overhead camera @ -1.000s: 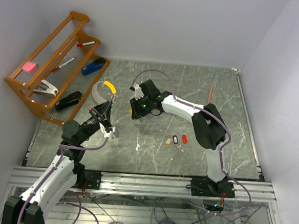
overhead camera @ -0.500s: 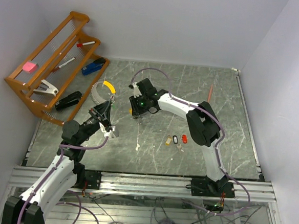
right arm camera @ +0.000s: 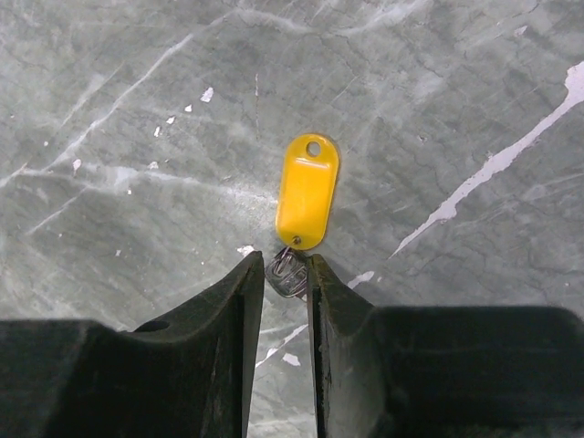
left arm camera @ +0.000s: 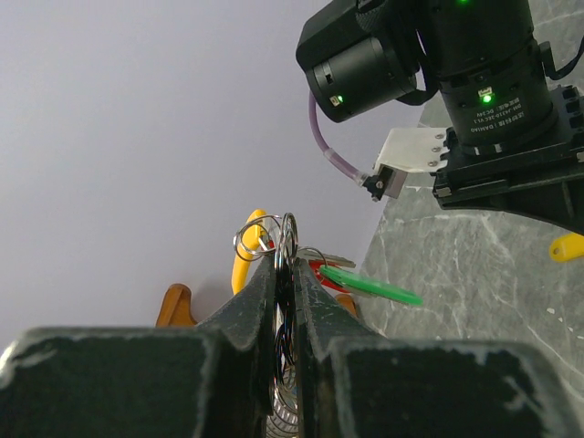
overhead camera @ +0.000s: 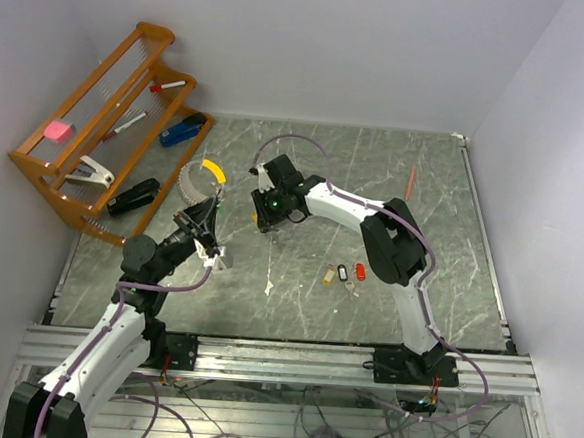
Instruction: Put the keys on the keyring
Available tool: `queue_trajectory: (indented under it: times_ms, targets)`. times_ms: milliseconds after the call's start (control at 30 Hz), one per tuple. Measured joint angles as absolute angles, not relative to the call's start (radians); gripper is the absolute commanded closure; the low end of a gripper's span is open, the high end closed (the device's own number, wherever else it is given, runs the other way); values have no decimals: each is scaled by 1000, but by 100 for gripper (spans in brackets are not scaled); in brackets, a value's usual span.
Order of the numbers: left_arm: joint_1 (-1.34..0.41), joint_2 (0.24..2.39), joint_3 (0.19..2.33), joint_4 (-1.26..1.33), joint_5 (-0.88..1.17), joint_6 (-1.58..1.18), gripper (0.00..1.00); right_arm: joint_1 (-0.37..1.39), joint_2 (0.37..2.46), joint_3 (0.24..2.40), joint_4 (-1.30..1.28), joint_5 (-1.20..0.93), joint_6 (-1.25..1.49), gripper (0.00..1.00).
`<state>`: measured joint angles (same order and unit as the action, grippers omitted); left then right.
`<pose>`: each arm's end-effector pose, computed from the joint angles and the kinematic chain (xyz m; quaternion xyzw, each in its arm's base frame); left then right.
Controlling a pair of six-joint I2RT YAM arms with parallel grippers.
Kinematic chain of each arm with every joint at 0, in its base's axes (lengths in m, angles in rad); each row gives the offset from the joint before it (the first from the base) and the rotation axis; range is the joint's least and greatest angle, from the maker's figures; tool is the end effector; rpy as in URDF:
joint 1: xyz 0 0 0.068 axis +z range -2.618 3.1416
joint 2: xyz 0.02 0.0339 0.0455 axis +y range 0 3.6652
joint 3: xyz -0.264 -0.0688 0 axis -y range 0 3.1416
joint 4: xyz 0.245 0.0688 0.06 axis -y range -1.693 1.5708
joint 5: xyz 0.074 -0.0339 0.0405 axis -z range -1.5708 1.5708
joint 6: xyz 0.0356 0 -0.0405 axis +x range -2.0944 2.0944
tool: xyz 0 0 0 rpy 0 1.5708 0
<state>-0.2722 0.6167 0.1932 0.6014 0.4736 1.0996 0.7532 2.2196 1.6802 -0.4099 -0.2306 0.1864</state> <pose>0.1465 -0.0578 0.2389 0.5342 0.3686 0.1620 0.7433 0.3474 0.3369 0.1612 -0.2982 0.8982 0.2352 0.2212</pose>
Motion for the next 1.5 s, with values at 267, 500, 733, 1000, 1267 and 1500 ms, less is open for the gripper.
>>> queue_trajectory:
  times_ms: [267, 500, 733, 1000, 1267, 1500]
  targets:
    - [-272, 616, 191, 601, 474, 1100, 93, 754, 2246, 1701, -418, -231, 182, 100]
    - [-272, 616, 191, 601, 474, 1099, 93, 754, 2249, 1705, -417, -231, 181, 100]
    - [-272, 596, 199, 546, 489, 1055, 93, 725, 2151, 1684, -463, -232, 176, 100]
    - [-272, 565, 223, 462, 551, 928, 93, 572, 1823, 1740, -500, -218, 175, 100]
    - [-272, 609, 276, 387, 634, 852, 93, 591, 1787, 1831, -467, -308, 227, 100]
    - [-272, 638, 289, 375, 670, 828, 93, 608, 1818, 1849, -406, -367, 292, 100]
